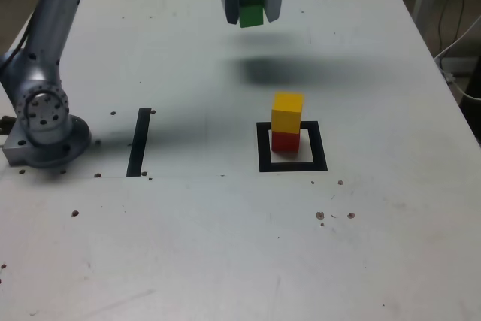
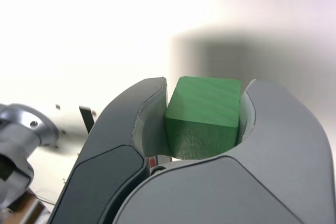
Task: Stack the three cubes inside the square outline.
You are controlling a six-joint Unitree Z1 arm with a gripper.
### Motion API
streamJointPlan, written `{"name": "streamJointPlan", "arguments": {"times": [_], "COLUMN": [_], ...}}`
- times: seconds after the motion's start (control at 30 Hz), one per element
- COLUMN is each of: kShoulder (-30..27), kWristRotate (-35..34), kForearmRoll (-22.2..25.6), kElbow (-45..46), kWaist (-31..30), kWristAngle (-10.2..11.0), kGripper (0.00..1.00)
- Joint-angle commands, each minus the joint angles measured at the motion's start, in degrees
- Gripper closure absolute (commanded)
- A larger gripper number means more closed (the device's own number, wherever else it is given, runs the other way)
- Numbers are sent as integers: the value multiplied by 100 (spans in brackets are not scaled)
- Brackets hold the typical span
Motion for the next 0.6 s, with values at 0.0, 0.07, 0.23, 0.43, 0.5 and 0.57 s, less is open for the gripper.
{"name": "streamJointPlan", "arguments": {"times": [0.0, 0.07, 0.23, 0.43, 0.5, 0.57], "kShoulder": [-193, -303, -457, -477, -472, -467], "kWristRotate": [-141, -259, -524, -838, -910, -958], "kForearmRoll": [185, 185, 185, 185, 186, 187], "kElbow": [112, 196, 317, 311, 305, 300], "kWaist": [-351, -647, -1347, -2072, -2242, -2379], "kWristAngle": [-17, -35, -128, -184, -207, -246], "kGripper": [79, 79, 79, 79, 79, 79]}}
